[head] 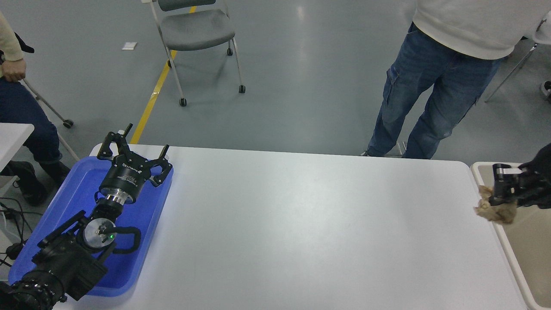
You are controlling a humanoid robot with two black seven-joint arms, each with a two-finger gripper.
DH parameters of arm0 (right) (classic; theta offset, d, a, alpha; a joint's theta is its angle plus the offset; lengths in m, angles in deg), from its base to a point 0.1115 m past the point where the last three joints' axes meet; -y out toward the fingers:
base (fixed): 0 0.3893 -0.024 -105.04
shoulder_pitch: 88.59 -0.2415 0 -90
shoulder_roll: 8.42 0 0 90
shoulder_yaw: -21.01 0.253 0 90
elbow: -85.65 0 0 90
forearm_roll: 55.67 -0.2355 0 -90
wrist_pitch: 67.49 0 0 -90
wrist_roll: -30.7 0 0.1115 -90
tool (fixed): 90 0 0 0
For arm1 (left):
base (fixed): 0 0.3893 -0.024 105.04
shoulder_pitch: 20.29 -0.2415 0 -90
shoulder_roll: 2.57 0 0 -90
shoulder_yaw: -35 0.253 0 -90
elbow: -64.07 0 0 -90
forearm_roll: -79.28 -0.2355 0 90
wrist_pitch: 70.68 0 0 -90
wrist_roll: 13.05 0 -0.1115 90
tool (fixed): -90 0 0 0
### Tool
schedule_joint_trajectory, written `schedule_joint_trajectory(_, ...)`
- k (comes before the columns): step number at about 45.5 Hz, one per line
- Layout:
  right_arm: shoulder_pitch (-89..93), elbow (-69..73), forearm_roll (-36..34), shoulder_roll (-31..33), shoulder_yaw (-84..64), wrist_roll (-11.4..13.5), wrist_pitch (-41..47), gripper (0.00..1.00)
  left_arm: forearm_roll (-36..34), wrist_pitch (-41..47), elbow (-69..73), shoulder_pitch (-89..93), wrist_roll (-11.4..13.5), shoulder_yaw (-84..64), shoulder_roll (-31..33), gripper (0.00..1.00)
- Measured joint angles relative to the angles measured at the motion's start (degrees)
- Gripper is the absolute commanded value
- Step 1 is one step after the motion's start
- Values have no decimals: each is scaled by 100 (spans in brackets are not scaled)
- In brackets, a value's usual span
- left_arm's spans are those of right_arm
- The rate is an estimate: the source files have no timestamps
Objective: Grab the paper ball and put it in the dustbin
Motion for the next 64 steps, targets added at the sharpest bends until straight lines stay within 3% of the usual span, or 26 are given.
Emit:
schedule_joint_trajectory(41,-1520,-74,-108,158,-760,1,404,0,1,0,0,-4,1,0,0,100)
schedule_joint_trajectory(64,-374,-1286,-12,1127,-1354,14,-205,0,1,0,0,-4,0,0,-1,100)
